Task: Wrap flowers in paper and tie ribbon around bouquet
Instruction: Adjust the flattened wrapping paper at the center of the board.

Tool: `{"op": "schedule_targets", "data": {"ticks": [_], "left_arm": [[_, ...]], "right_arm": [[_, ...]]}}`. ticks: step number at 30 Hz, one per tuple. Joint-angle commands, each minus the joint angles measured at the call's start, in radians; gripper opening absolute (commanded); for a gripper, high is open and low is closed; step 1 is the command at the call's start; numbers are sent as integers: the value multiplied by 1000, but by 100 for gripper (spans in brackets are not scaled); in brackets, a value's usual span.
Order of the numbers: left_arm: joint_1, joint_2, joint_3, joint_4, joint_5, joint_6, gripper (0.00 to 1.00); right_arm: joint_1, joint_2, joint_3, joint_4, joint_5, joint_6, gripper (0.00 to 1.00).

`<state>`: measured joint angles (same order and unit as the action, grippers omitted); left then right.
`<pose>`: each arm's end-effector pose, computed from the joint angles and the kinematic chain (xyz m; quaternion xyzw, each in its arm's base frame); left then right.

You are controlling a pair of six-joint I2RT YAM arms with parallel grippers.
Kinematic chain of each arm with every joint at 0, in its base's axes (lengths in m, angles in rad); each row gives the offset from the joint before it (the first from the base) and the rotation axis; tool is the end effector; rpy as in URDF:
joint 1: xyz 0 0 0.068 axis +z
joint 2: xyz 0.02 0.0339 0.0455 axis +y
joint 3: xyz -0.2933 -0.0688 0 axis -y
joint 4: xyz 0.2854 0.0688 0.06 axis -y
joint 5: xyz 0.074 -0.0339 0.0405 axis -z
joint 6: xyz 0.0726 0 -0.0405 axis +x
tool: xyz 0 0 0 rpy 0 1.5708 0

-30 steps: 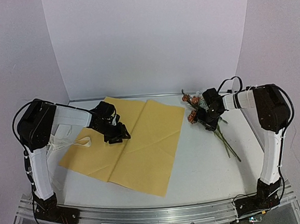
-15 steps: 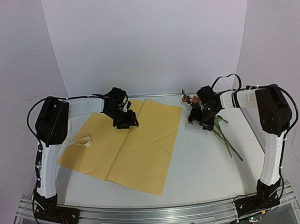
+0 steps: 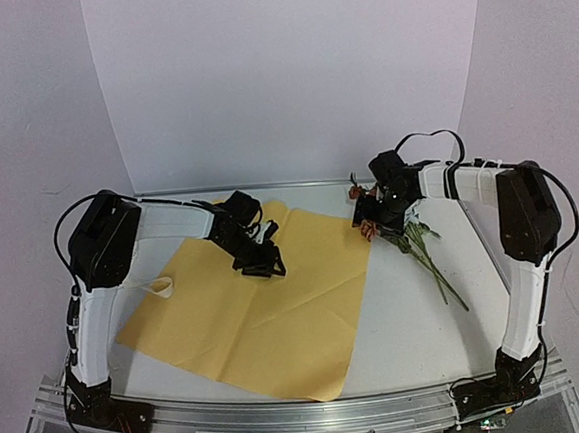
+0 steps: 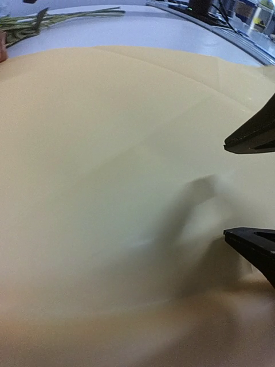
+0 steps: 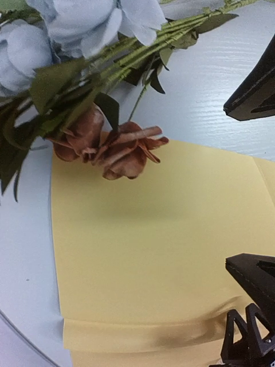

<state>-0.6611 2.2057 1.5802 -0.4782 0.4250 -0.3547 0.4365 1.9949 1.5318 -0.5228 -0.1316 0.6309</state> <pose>0.3949 -0.3451 0.1061 0.1934 0.9324 -0.2893 0.0979 0.4522 0.2215 0.1853 0.0739 0.9528 0.2006 0.2156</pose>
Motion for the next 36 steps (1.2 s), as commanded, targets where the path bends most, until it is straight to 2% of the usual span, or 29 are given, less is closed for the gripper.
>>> {"op": "schedule_targets", "data": {"ticks": [1, 8, 14, 17, 20, 26, 29, 36], "left_arm": [[1, -55, -163, -125, 18, 100, 46], [55, -94, -208, -205, -97, 163, 46], [93, -51, -101, -250, -52, 217, 46], [94, -50, -71, -247, -24, 206, 46], [93, -63, -68, -227, 2, 191, 48], [93, -25, -44, -224, 39, 187, 48], [93, -6, -26, -217, 60, 187, 48], [93, 73, 84, -234, 78, 199, 47]], "right_arm": [[69, 6, 51, -66, 43, -26, 82], [107, 90, 122, -96, 63, -25, 78], [123, 173, 232, -137, 25, -28, 75], [164, 161, 207, -143, 16, -18, 75], [187, 86, 74, -128, 2, 15, 75], [240, -201, -364, 85, -152, 138, 81], [293, -303, -523, 193, -213, 227, 82], [433, -460, -738, 323, -215, 411, 84]]}}
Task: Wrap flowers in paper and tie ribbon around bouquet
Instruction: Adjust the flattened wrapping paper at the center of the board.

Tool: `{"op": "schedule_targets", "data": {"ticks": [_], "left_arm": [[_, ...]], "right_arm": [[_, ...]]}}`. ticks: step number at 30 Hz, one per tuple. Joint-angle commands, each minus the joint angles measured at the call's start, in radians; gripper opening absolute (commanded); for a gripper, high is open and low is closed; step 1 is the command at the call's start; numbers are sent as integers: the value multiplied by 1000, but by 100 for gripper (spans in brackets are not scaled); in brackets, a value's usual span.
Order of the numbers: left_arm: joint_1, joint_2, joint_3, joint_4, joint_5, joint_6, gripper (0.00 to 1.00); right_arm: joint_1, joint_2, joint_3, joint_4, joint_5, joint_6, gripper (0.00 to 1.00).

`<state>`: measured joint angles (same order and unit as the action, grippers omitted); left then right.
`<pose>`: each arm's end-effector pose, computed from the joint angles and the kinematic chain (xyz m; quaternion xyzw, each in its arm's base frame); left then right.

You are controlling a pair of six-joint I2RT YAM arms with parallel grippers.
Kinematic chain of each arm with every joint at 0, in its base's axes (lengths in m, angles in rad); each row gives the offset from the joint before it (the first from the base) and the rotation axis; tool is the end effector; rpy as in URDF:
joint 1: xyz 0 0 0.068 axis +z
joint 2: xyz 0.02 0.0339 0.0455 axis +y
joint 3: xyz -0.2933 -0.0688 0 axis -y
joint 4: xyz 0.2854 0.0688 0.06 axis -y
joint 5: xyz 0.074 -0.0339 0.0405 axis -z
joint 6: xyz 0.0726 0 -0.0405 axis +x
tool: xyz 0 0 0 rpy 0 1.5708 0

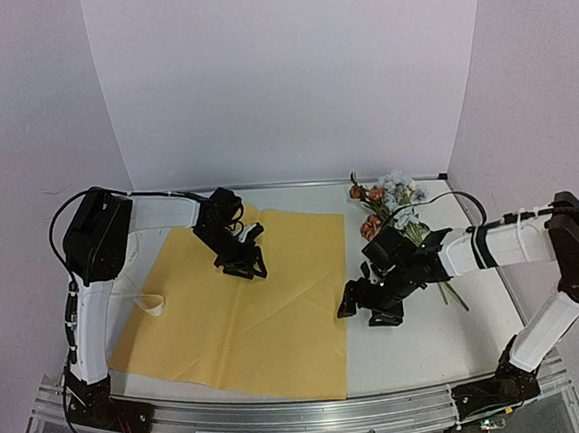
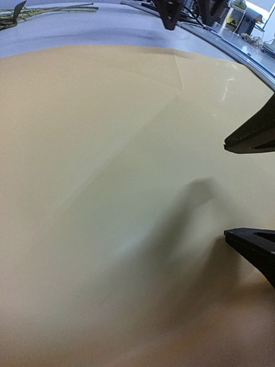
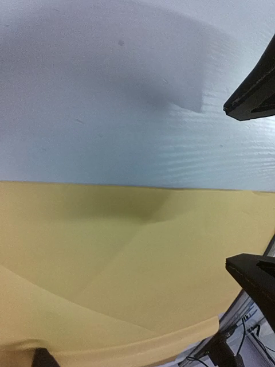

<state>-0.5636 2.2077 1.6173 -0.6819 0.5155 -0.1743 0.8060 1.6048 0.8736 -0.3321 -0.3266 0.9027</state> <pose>0.4080 -0.3002 0.1092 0.2221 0.9308 -0.2870 0.0432 0.2268 0.2700 0.1359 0.0054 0.9560 0.2901 0.0440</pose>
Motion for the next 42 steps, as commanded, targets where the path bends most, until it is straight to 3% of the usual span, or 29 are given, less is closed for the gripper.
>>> {"op": "schedule_targets", "data": {"ticks": [1, 9, 20, 26, 31, 38, 42], "left_arm": [[-4, 72, 53, -30, -12, 17, 47], [-4, 68, 60, 18, 8, -14, 48], [-13, 105, 94, 69, 35, -76, 48], [-12, -55, 52, 132, -42, -192, 57], [9, -160, -20, 146, -248, -296, 61], [77, -82, 33, 111, -380, -344, 56], [80, 23, 123, 61, -405, -337, 55]], "right_arm": [[80, -78, -108, 154, -28, 168, 84], [218, -136, -271, 276, -19, 345, 82], [294, 19, -312, 574, -26, 495, 74], [295, 35, -255, 575, -3, 492, 53], [301, 78, -204, 589, -13, 501, 31], [313, 147, -118, 594, -37, 502, 14], [315, 141, -63, 542, -36, 466, 11]]}}
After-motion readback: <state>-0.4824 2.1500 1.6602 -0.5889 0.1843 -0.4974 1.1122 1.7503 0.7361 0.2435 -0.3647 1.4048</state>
